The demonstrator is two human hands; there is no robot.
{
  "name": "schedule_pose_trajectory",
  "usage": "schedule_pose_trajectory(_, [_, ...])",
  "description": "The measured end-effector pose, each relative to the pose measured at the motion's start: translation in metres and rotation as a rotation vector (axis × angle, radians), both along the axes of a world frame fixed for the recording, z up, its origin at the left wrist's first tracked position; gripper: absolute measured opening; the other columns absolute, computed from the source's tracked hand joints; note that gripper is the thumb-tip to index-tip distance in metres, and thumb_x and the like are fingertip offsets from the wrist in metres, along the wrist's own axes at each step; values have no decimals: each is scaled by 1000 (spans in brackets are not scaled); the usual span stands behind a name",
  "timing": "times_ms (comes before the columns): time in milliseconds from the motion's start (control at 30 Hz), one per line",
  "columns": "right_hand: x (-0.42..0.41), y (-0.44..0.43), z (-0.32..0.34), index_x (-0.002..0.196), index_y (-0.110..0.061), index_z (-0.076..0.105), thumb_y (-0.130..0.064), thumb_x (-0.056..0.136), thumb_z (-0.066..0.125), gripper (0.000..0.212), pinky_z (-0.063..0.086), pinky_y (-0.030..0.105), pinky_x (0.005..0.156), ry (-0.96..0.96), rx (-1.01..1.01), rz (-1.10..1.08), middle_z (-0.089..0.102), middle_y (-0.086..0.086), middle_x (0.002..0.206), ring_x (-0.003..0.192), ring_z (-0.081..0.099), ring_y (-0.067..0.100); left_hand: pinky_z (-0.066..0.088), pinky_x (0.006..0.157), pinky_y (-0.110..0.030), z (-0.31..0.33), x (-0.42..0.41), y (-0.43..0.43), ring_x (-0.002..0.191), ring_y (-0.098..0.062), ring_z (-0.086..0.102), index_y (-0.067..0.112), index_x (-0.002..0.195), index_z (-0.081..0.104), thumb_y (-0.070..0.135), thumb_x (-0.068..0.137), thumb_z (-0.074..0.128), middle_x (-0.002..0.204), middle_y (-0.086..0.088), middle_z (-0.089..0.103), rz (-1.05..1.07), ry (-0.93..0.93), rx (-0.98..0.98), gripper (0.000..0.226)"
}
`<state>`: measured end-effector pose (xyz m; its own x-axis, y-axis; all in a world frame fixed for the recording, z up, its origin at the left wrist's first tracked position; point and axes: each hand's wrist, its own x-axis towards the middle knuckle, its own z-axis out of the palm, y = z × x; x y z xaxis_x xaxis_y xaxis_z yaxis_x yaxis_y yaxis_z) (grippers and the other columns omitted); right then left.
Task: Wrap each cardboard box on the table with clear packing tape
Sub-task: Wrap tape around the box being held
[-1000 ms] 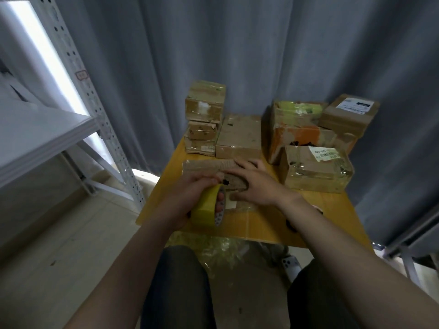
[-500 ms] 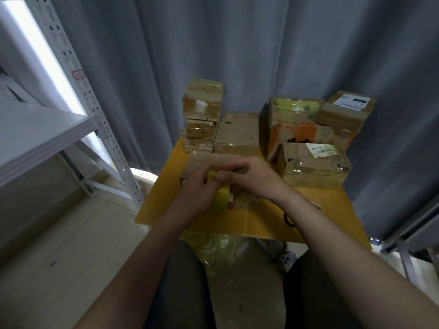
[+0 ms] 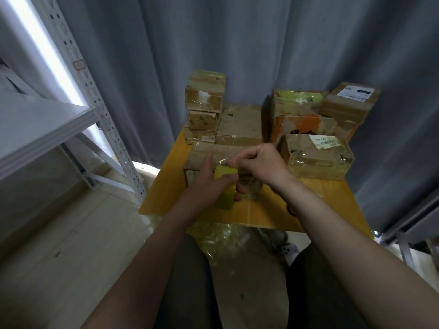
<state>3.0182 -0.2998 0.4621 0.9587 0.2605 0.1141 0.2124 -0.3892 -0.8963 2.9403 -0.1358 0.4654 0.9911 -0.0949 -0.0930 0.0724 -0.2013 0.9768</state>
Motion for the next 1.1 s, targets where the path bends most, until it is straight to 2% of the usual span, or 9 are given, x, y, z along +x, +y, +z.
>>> schedule_pose_trajectory(67, [9, 1, 5, 83, -25, 81, -21, 91, 78, 9, 55, 20, 86, -8, 38, -88, 78, -13, 90, 92, 71, -2, 60, 75, -30, -4, 2, -2, 75, -18, 76, 21, 152, 34, 27, 104, 57, 83, -8, 78, -15, 81, 47, 54])
schedule_pose_trajectory(133, [22, 1, 11, 79, -29, 79, -24, 89, 81, 11, 51, 15, 82, -9, 85, -158, 77, -19, 84, 88, 69, -8, 61, 67, -35, -10, 0, -2, 69, -23, 73, 18, 138, 50, 32, 106, 52, 81, -15, 76, -39, 179, -41, 35])
schedule_pose_trajectory(200, [32, 6, 15, 80, -26, 80, -26, 87, 83, 7, 50, 15, 82, 4, 64, -141, 77, -18, 82, 86, 69, -9, 61, 65, -38, -13, -3, 0, 70, -27, 73, 18, 132, 53, 36, 106, 51, 82, -19, 75, -39, 234, -69, 31])
schedule_pose_trajectory(300, [47, 11, 19, 83, -25, 80, -25, 87, 82, 4, 54, 26, 96, 3, 99, -187, 78, -13, 92, 96, 70, 0, 58, 60, -34, -19, -7, 6, 70, -29, 74, 10, 127, 47, 33, 106, 51, 82, -20, 75, -69, 347, -50, 32])
schedule_pose_trajectory(400, [67, 10, 25, 88, -22, 81, -25, 87, 83, 4, 55, 30, 100, -23, 101, -216, 79, -11, 93, 96, 71, 1, 57, 60, -36, -26, -15, 7, 63, -30, 69, 1, 107, 55, 32, 108, 47, 76, -20, 70, -107, 472, -124, 32])
schedule_pose_trajectory(600, [90, 18, 14, 89, -22, 82, -28, 86, 83, 8, 51, 29, 100, 48, -29, -182, 78, -11, 94, 98, 68, 1, 56, 57, -36, -38, -1, 11, 65, -31, 70, -6, 127, 50, 33, 107, 49, 76, -20, 71, -16, 452, -122, 44])
schedule_pose_trajectory(833, [96, 23, 1, 83, -25, 79, -28, 89, 80, 7, 55, 31, 94, 103, -124, -173, 75, -9, 89, 92, 67, 5, 57, 54, -35, -49, 5, 12, 62, -30, 71, -6, 128, 49, 32, 107, 49, 75, -20, 72, 20, 436, -110, 43])
schedule_pose_trajectory(1000, [101, 23, -11, 76, -29, 79, -34, 86, 83, 12, 57, 40, 96, 129, -183, -219, 77, -9, 85, 91, 71, 10, 59, 56, -36, -54, 9, 12, 63, -29, 71, 0, 125, 50, 33, 108, 48, 75, -17, 72, -2, 454, -111, 37])
schedule_pose_trajectory(1100, [105, 24, -25, 69, -38, 80, -44, 82, 83, 15, 51, 51, 104, 102, -277, -216, 76, -20, 81, 98, 70, 11, 60, 61, -37, -59, 11, 12, 65, -28, 73, 5, 121, 54, 36, 108, 47, 76, -16, 74, -24, 486, -98, 34])
